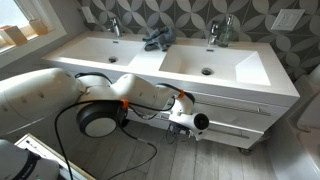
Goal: Open the right bottom drawer
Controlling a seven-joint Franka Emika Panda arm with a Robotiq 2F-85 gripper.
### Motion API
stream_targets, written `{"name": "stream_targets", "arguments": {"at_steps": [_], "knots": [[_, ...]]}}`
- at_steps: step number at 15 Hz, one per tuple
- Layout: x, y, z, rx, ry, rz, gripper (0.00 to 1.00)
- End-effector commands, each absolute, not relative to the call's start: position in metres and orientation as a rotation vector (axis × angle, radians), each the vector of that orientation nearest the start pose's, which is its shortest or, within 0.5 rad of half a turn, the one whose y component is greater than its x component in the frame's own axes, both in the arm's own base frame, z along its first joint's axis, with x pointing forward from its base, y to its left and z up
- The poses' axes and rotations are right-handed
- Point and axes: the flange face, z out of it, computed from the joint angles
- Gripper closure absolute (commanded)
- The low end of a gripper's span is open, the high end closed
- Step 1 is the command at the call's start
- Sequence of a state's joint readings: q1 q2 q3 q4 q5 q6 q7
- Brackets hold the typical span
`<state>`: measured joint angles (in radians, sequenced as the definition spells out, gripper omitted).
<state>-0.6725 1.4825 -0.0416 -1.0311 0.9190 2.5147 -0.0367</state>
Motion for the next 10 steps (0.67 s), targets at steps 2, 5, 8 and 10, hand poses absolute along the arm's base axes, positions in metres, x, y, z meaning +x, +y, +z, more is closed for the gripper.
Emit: {"name": "stream_targets", "arguments": {"at_steps": [2, 5, 8, 10], "knots": [[0.4708, -0.499, -0.1107, -2.113, 1.864, -0.255, 0.96], [0.47, -0.4986, -0.1123, -2.11, 1.866, -0.251, 0.96], [0.4693, -0.4966, -0.1142, -2.11, 1.868, -0.242, 0.96], [0.4695, -0.4964, -0.1144, -2.106, 1.871, -0.256, 0.96]]}}
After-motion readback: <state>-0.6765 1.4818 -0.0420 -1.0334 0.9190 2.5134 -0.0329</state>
